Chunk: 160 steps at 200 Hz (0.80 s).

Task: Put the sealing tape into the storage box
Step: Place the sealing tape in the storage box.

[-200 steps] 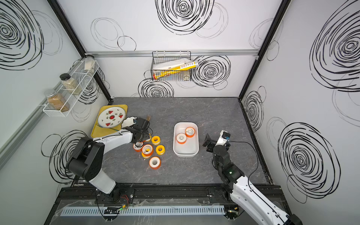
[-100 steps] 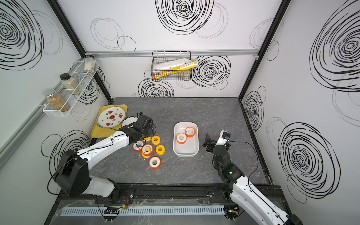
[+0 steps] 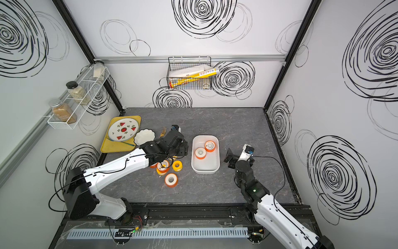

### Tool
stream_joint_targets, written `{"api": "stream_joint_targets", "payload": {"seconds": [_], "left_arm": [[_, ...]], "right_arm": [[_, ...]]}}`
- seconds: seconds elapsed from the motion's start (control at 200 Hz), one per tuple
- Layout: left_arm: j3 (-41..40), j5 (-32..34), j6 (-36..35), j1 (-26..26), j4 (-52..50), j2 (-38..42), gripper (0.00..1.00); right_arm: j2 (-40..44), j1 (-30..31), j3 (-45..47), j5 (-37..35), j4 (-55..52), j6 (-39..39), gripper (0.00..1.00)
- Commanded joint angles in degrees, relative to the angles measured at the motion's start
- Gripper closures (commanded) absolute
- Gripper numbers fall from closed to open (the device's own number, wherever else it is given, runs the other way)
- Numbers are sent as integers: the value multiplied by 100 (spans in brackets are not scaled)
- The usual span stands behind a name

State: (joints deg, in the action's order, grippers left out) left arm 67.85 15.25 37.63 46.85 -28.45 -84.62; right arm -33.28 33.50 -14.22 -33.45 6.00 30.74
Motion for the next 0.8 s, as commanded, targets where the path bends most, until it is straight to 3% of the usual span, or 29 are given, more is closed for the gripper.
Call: {"api": "stream_joint_targets", "payload": {"seconds": [0.0, 0.335, 0.796], "left_arm": [[213, -189, -66, 214, 209, -309, 35], [883, -401, -54, 722, 429, -1402, 35], [1739, -727, -67, 921, 511, -2770, 35]], "right_arm": [[14, -20, -2, -109, 81, 61, 0], [10, -22, -18, -126, 57, 81, 1], [83, -24, 14, -155, 27, 107, 1]]}}
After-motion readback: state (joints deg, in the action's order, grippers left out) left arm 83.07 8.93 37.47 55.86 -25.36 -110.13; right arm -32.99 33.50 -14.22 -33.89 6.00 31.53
